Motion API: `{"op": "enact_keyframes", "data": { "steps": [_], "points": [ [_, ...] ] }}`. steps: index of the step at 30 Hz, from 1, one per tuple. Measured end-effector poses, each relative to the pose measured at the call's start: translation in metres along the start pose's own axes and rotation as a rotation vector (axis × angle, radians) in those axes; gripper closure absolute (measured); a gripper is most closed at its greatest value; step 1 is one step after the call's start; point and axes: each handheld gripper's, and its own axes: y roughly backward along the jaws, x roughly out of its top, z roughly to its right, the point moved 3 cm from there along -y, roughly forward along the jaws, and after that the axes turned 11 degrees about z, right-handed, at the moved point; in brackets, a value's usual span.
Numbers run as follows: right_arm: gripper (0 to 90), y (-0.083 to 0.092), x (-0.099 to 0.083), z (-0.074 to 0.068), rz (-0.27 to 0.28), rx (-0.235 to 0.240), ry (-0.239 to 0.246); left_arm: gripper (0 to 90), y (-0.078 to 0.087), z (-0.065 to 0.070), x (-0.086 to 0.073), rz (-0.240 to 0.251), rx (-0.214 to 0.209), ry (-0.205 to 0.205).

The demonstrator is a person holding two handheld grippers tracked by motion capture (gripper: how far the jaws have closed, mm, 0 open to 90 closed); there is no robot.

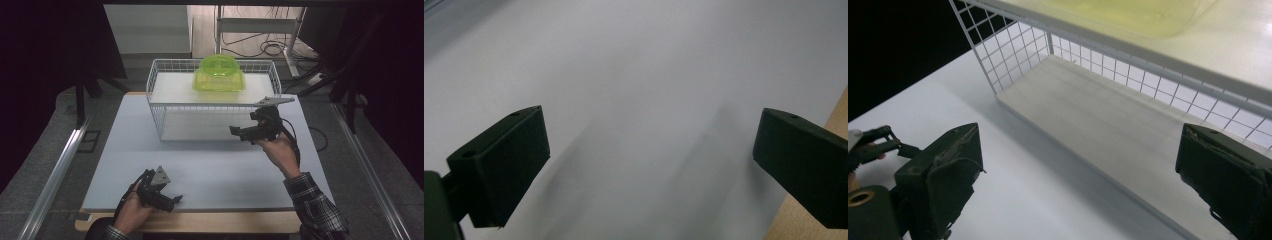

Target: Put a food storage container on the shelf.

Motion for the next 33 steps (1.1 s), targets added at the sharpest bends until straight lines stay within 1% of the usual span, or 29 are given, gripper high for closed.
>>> {"op": "enact_keyframes", "data": {
  "steps": [5, 8, 18, 33],
  "points": [
    [3.9, 0.000, -0.011, 0.000, -0.006, -0.010, 0.015, 1.5, 0.000, 0.000, 0.000, -0.002, -0.001, -0.001],
    [3.3, 0.000, -0.017, 0.001, -0.001, -0.016, 0.017, 1.5, 0.000, 0.000, 0.000, -0.002, -0.001, 0.000],
    [2.3, -0.002, -0.040, 0.004, -0.028, -0.025, 0.017, 1.5, 0.000, 0.000, 0.000, -0.001, 0.000, 0.000],
    [1.9, -0.001, -0.065, 0.003, -0.043, -0.052, 0.035, 1.5, 0.000, 0.000, 0.000, -0.004, -0.001, 0.000]
  ]
}}
